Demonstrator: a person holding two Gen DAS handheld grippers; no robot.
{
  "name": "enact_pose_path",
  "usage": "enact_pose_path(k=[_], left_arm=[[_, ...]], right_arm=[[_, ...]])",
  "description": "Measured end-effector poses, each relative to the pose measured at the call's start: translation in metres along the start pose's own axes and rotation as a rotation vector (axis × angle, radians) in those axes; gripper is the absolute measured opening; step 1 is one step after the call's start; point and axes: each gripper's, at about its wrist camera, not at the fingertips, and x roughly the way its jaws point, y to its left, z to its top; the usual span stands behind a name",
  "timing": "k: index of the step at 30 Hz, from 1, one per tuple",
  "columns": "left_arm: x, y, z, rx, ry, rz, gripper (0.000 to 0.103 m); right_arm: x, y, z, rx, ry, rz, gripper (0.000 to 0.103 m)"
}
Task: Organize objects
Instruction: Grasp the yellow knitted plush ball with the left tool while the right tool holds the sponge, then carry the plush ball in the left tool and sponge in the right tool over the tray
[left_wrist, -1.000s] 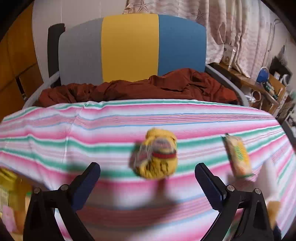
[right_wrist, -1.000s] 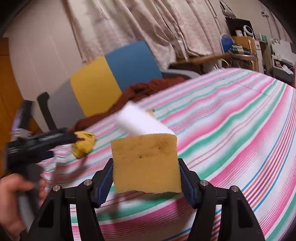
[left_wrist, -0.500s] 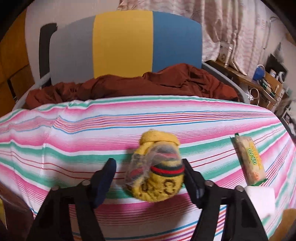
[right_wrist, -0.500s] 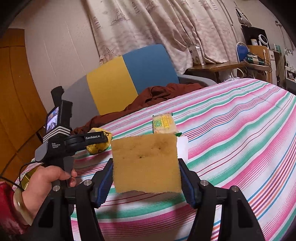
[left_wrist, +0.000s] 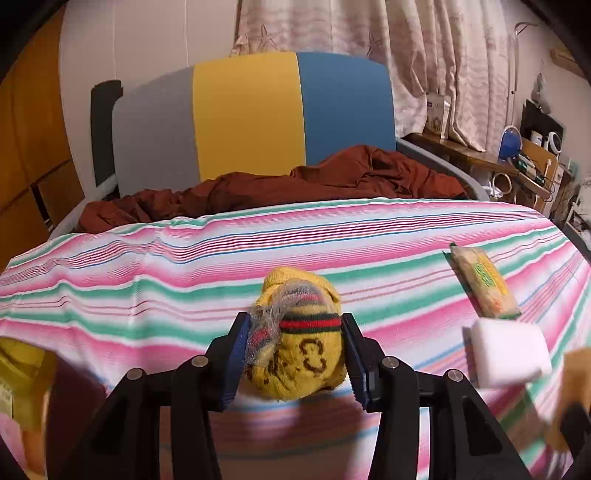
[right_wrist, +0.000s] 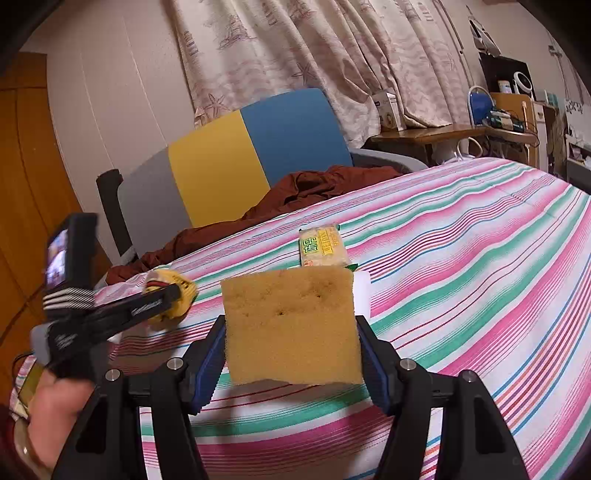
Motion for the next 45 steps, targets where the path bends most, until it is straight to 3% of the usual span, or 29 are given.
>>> enact_pose_path(k=[9,23,32,36,38,45], left_arm=[[-0.046,-0.002,-0.029,0.059,-0.068,-0.021,0.049],[-0.106,0.026,-0.068,-0.025,-0.078,-0.157,0.046],[-0.113,0.037,-0.102,-0.065,0.018,-0.207,0.048],[-0.108,0.032,-0.108,-0.023,0.048,-0.203,0.051],[-0.109,0.032,-0.108,-0.014,0.052,-0.207,0.045],[-0.132,0.057,-0.103,-0.153,0.051,-0.286,0.04]], right_arm=[[-0.001,0.015,-0.001,-0.07,0.0,-0.05,0.066],[0.001,0.053,-0.014,-0.274,0.035,-0.112,0.066],[0.002,0.07,-0.027,-0.357,0.069,-0.118,0.066],[0.003,0.073,-0.03,-0.379,0.085,-0.12,0.066],[0.003,0.075,-0.032,-0.385,0.091,-0.12,0.066],[-0.006,0.076,-0.035,-0.37,0.083,-0.09,0.065]])
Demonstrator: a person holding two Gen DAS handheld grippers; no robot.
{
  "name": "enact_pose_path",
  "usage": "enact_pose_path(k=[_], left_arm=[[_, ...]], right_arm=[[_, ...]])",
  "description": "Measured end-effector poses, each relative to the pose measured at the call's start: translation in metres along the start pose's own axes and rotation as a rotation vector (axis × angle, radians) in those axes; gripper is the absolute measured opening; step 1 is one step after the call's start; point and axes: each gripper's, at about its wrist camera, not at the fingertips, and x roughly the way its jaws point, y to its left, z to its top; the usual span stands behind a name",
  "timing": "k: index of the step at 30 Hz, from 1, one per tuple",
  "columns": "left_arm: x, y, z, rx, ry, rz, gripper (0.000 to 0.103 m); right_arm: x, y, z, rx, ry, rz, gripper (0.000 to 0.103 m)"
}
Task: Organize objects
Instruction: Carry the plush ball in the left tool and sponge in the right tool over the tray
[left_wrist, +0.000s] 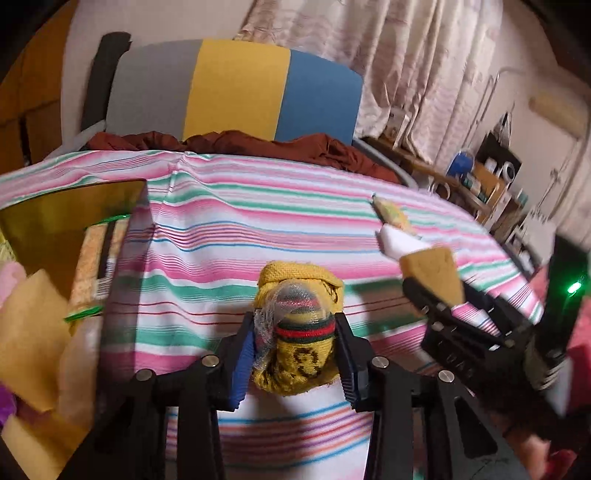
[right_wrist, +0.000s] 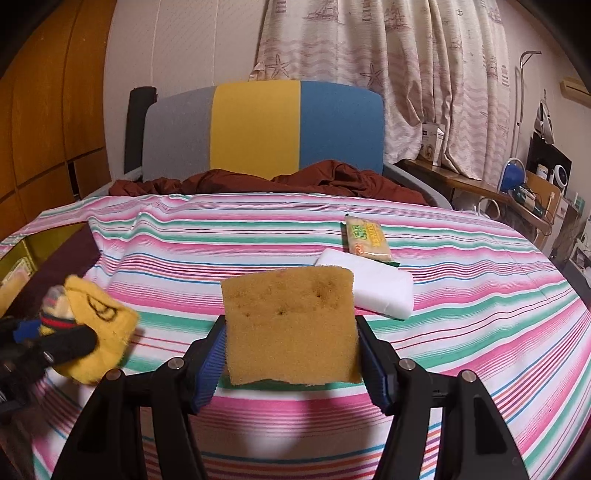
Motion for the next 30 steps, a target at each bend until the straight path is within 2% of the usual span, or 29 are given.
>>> enact_pose_path(k=[3,7,13,19,26,30], left_arm=[[-0.021,0.006,0.003,-0.02,-0.039,-0.027,0.04],[-0.053,0.02,0.007,-0.047,-0.105,-0.027,0.04],[-0.087,0.063,0.013,-0.136,-0.162,0.027,0.04],[-0.113,0.118,0.014,-0.238,-0.203,0.113,0.04],[-0.133,0.179,-0.001,-0.334,-0.204,0.212,0.04],[-0.14,0.203,-0.007,-0.379,-0.209,0.238,0.04]], right_arm=[[-0.003,0.009,-0.002,-0.028,0.008,0.018,0.065],[-0.009,0.023,-0.005,-0.06,0.018,0.036,0.065],[-0.024,0.049,-0.004,-0.028,0.016,0.131,0.065],[-0.042,0.081,0.017,-0.015,-0.027,0.229,0.065],[-0.056,0.115,0.038,-0.009,-0.05,0.315,0.065],[-0.057,0.14,0.055,-0.022,-0.036,0.387,0.065]])
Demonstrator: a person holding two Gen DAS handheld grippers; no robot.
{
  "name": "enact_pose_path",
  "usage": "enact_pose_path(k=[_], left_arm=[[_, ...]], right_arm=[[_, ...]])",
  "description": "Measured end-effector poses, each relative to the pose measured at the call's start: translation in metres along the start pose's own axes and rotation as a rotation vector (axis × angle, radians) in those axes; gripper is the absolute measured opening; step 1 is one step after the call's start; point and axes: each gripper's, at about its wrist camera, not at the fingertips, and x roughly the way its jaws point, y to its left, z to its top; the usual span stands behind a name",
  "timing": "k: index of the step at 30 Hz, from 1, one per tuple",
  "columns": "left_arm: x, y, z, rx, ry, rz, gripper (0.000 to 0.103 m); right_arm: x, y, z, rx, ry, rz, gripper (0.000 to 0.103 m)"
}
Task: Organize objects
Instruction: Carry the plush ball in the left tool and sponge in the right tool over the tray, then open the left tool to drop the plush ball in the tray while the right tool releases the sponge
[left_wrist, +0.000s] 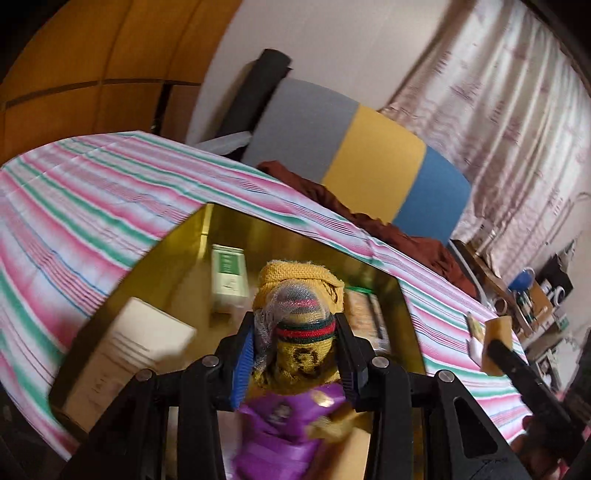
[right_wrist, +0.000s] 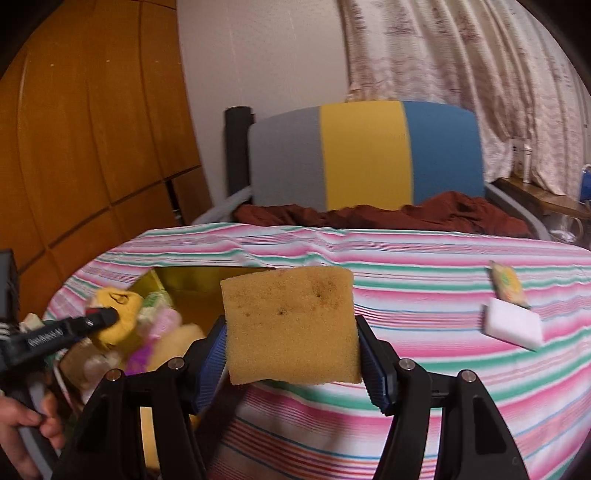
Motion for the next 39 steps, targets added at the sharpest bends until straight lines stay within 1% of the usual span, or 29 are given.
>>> enact_pose_path(k=[3,6,9,12,15,17,18,19,20,21,22,24,26,28,29,32,34,37,39], left_arm=[[0.005,0.015,0.011,-0.035,0.001,0.016,0.04],[0.011,0.026,0.023,-0.054,0.004,0.041,0.04],[0.02,0.04,0.036,-0.087,0.014,0.069,0.041],[0.03,0.051,0.046,-0.117,0.029,0.088,0.041],[0.037,0.059,0.049,-0.128,0.039,0.1,0.041],[0.04,0.059,0.05,-0.121,0.047,0.116,0.045],[0.04,0.059,0.05,-0.126,0.047,0.114,0.045],[0.038,0.06,0.05,-0.135,0.041,0.101,0.049],[0.036,0.061,0.051,-0.142,0.031,0.088,0.058],[0.033,0.061,0.051,-0.145,0.023,0.088,0.063],[0.029,0.061,0.05,-0.149,0.013,0.087,0.07],[0.018,0.062,0.048,-0.165,-0.015,0.072,0.078],[0.005,0.064,0.045,-0.195,-0.048,0.094,0.092],[-0.01,0.066,0.038,-0.23,-0.089,0.123,0.097],[-0.017,0.065,0.035,-0.234,-0.102,0.133,0.099],[-0.03,0.06,0.027,-0.2,-0.127,0.173,0.103],[-0.036,0.056,0.024,-0.175,-0.135,0.192,0.103],[-0.042,0.056,0.022,-0.166,-0.137,0.193,0.103],[-0.042,0.056,0.02,-0.172,-0.125,0.194,0.103]], right_arm=[[0.016,0.019,0.01,-0.021,0.054,0.059,0.065],[0.034,0.041,0.017,-0.067,0.11,0.093,0.065],[0.044,0.056,0.022,-0.098,0.126,0.113,0.065],[0.046,0.064,0.023,-0.108,0.124,0.121,0.065],[0.05,0.067,0.023,-0.103,0.131,0.125,0.065],[0.053,0.067,0.023,-0.106,0.137,0.121,0.065],[0.054,0.067,0.024,-0.109,0.14,0.118,0.065],[0.055,0.067,0.024,-0.113,0.144,0.115,0.065],[0.057,0.068,0.024,-0.116,0.147,0.112,0.065],[0.06,0.068,0.025,-0.119,0.152,0.109,0.065],[0.062,0.067,0.026,-0.118,0.157,0.108,0.065],[0.068,0.067,0.028,-0.112,0.167,0.113,0.065],[0.073,0.068,0.029,-0.109,0.179,0.12,0.065],[0.079,0.07,0.03,-0.117,0.196,0.118,0.065],[0.082,0.071,0.029,-0.121,0.203,0.118,0.065],[0.096,0.077,0.03,-0.142,0.234,0.118,0.065],[0.107,0.08,0.032,-0.152,0.253,0.117,0.065],[0.125,0.083,0.04,-0.141,0.276,0.112,0.065],[0.139,0.084,0.044,-0.123,0.306,0.126,0.066]])
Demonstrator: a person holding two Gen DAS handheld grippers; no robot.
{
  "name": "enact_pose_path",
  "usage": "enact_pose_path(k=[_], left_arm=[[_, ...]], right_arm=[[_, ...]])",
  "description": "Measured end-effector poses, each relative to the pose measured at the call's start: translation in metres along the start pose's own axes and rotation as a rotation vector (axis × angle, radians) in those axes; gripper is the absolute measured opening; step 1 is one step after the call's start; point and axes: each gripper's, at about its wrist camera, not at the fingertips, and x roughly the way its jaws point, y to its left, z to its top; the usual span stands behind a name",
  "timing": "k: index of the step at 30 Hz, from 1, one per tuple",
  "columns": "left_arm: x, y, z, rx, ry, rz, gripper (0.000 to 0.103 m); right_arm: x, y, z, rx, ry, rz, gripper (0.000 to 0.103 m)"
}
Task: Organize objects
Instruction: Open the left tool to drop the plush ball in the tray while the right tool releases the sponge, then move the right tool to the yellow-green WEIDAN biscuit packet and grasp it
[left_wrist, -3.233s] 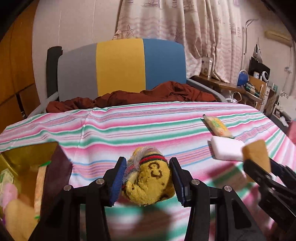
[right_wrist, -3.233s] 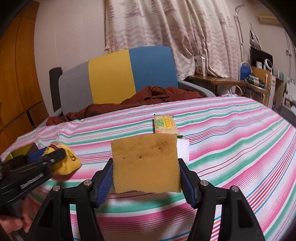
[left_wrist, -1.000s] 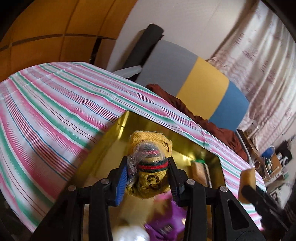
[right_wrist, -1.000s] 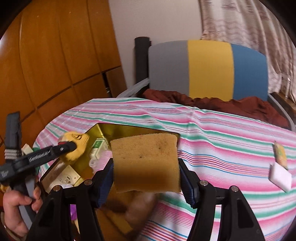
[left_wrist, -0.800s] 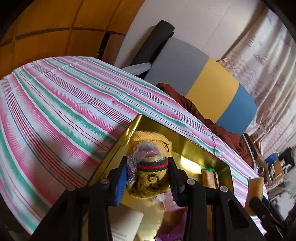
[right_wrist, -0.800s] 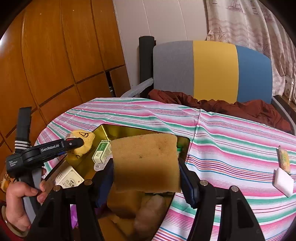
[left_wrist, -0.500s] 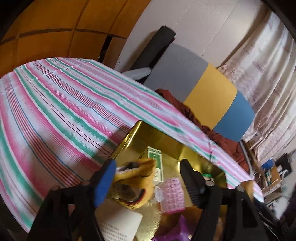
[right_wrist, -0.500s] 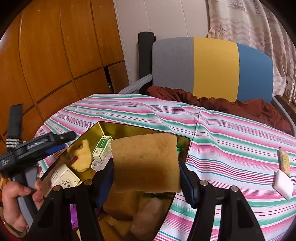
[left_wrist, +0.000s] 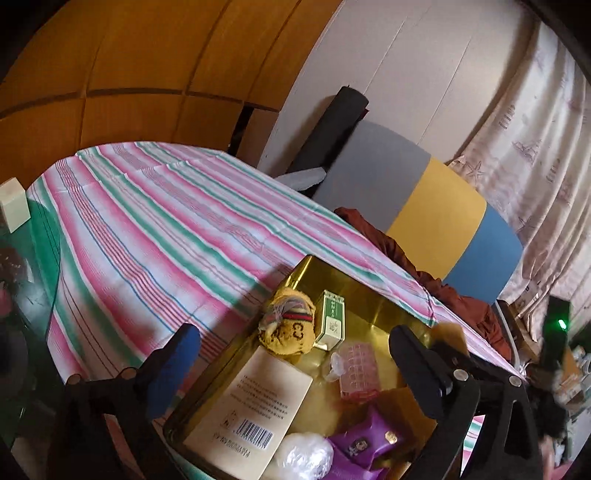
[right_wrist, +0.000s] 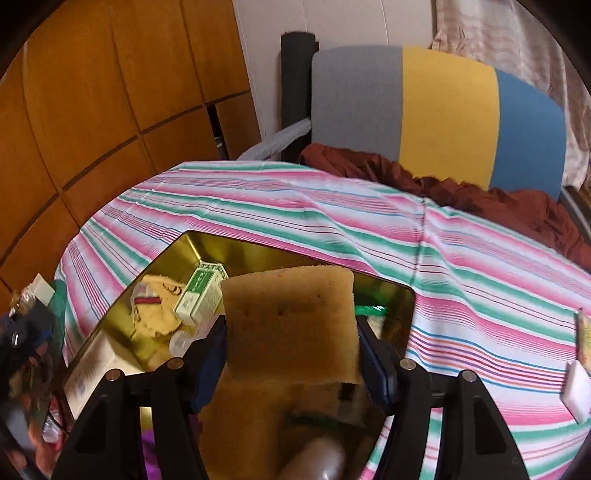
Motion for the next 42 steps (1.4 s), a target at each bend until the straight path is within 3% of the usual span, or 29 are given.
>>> enact_pose_path(k=[4,7,15,20,27,32,40,42], left_arm=[[0.0,0.004,-0.003,-0.019,0.014,-0.001,0.103],[0.001,0.006,-0.005,-0.03,0.032,-0.002,0.103],[0.001,0.005,-0.007,-0.041,0.034,-0.006,0.103],[0.0,-0.009,-0.012,-0.016,0.051,-0.029,0.103],[-0.004,-0.035,-0.026,0.049,0.089,-0.073,0.103],[-0.006,-0.061,-0.039,0.114,0.126,-0.131,0.103],[-0.009,-0.108,-0.071,0.202,0.219,-0.232,0.103],[-0.011,-0.122,-0.083,0.197,0.256,-0.285,0.103]], right_arm=[[0.031,-0.003,0.011,0.032,0.095,0.043,0.071],[0.045,-0.005,0.012,0.042,0.149,0.024,0.078],[-0.007,-0.025,0.006,0.095,-0.01,0.004,0.078],[-0.032,-0.036,-0.002,0.103,-0.051,-0.031,0.078],[-0.052,-0.056,-0.024,0.147,-0.055,-0.041,0.078],[-0.068,-0.079,-0.048,0.181,-0.069,-0.098,0.078],[-0.086,-0.148,-0.098,0.303,-0.032,-0.196,0.078],[-0.091,-0.169,-0.11,0.351,-0.027,-0.222,0.078]])
